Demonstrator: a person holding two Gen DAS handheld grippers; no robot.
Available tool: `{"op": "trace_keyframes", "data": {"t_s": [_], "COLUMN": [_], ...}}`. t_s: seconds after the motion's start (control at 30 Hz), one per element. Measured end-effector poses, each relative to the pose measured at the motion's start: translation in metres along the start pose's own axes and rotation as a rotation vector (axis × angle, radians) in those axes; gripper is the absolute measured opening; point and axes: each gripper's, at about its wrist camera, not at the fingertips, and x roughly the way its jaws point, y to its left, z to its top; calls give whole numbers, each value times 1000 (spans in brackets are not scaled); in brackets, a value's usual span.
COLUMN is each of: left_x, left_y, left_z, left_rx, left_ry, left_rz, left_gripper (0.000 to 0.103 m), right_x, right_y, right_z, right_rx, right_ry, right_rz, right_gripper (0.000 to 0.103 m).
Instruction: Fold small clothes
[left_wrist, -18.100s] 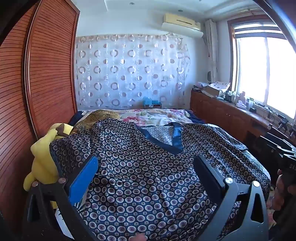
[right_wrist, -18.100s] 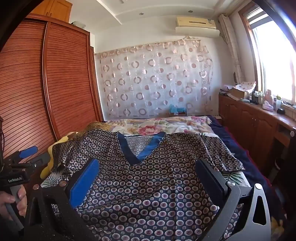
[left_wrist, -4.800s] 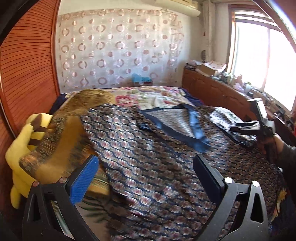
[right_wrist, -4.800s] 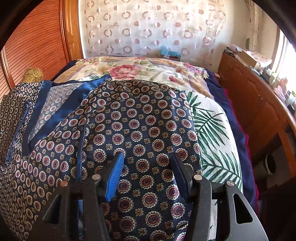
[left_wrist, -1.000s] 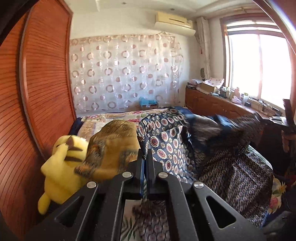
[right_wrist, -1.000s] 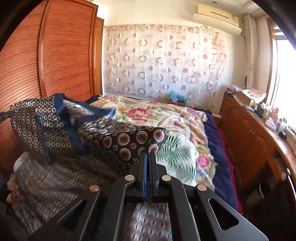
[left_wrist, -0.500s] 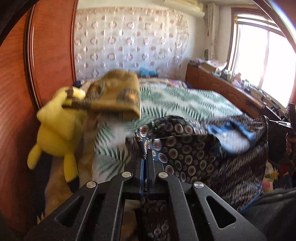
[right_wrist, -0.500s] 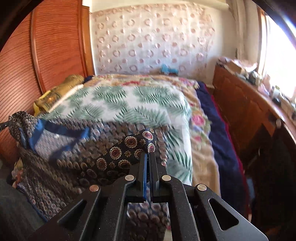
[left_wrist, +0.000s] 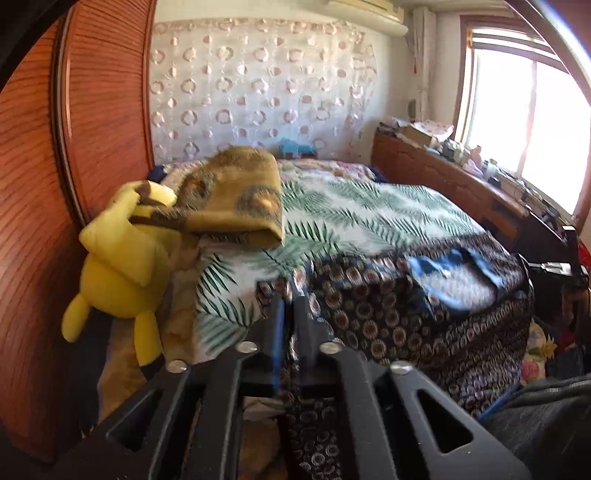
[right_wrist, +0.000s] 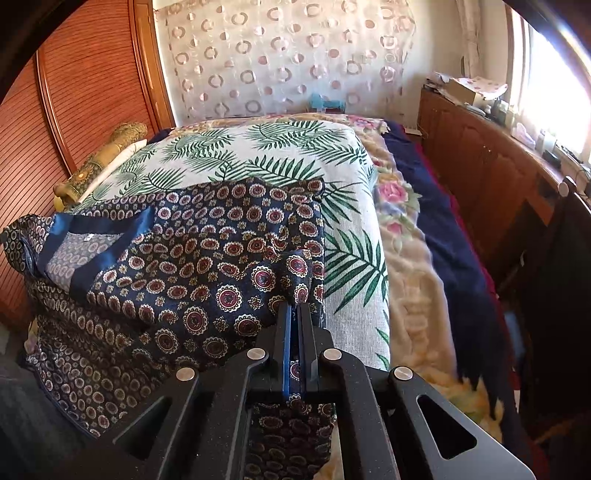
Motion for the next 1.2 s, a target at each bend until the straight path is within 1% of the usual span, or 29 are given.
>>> {"op": "trace_keyframes", "data": {"t_s": [0.03, 0.07, 0.13, 0.3, 0.33, 0.4, 0.53, 0.6, 0.77, 0.83, 0.9, 0.93, 1.0, 1.1, 1.13, 1.2], "left_x": [-1, -2, 1, 28, 38, 56, 87, 98, 111, 111, 110, 110, 109, 107, 106, 106], "left_y": [1, 2, 3, 10, 12, 15, 11, 9, 5, 6, 7, 8, 11, 17, 17, 18], "left_z": [4, 8, 18, 37, 41, 48, 55, 56, 51, 48, 46, 46, 46, 45, 44, 44], "left_rx": [-1, 1, 9, 5, -9, -27, -6, -1, 6, 0, 6, 7, -3, -14, -10, -6], "left_ry": [-14, -28, -44, -27, -11, 21, 58, 77, 107, 106, 90, 87, 84, 85, 83, 85], "left_rz": [6, 8, 19, 0, -16, -24, -27, -38, -50, -47, -13, -3, -7, -16, -23, -21], "left_gripper": [26, 32, 39, 39, 39, 39, 39, 39, 39, 39, 39, 39, 35, 10, 3, 3], "right_x": [-1, -3, -1, -9, -11, -14, -21, -25, -30, -26, -18, -13, 1, 26, 34, 51], "right_y": [0, -1, 3, 7, 7, 9, 11, 12, 10, 9, 7, 6, 6, 11, 11, 13], "right_z": [0, 0, -4, -6, -5, -2, 4, 7, 13, 15, 19, 21, 28, 38, 42, 48], "right_rx": [0, 1, -2, -21, -24, -34, -50, -60, -66, -63, -59, -56, -50, -60, -59, -62], "right_ry": [-2, -4, -10, -36, -40, -47, -69, -79, -110, -115, -120, -121, -114, -91, -82, -59], "right_rz": [1, 0, 0, -1, 0, -1, -10, -15, -31, -44, -46, -44, -38, -40, -38, -33], "right_gripper": [2, 2, 2, 2, 2, 2, 2, 5, 5, 8, 14, 16, 23, 33, 34, 34]}}
